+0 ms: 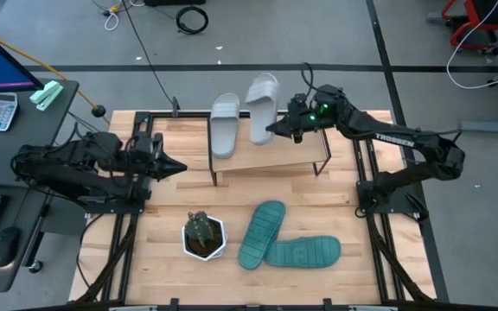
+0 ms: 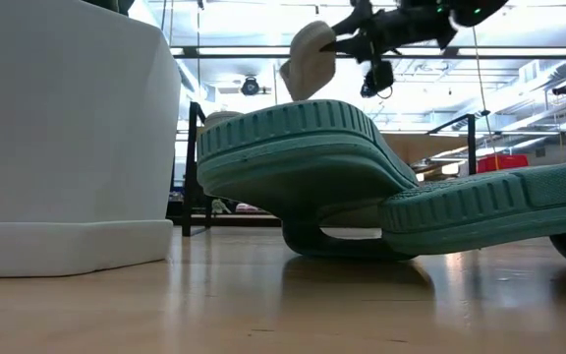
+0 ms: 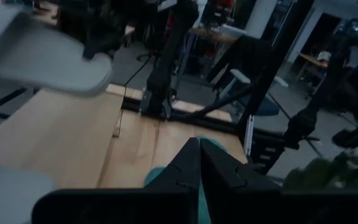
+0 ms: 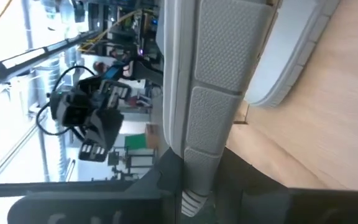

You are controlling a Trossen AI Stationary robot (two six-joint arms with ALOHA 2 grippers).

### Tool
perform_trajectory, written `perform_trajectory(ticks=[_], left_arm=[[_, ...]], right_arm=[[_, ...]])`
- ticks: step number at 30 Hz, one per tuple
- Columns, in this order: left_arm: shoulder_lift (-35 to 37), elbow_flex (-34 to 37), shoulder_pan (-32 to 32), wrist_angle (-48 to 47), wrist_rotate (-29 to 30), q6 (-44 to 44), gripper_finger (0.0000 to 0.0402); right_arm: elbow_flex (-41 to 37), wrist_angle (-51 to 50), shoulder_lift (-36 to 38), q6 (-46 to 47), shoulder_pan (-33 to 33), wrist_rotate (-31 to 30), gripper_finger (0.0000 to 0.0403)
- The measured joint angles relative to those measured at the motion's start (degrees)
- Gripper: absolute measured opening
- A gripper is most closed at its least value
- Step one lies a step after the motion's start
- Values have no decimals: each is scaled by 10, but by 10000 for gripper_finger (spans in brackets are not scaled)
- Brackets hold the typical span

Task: Pick and place slides into the shelf
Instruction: Put the gray slides on the shelf

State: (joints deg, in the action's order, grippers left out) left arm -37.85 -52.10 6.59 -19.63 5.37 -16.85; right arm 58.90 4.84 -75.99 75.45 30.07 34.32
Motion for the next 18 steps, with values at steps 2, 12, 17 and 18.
perform_trajectory(ticks=[2, 12, 17, 18], left_arm=[[0, 0, 0, 8, 0, 9, 12], [0, 0, 0, 10, 0, 8, 22], [0, 0, 0, 10, 0, 6, 13], [0, 0, 0, 10, 0, 6, 11]], right_arm=[[14, -1, -24, 0, 7, 11, 59], [109, -53, -137, -36, 17, 61, 58], [134, -89, -157, -69, 26, 41, 58], [136, -89, -157, -70, 26, 35, 58]])
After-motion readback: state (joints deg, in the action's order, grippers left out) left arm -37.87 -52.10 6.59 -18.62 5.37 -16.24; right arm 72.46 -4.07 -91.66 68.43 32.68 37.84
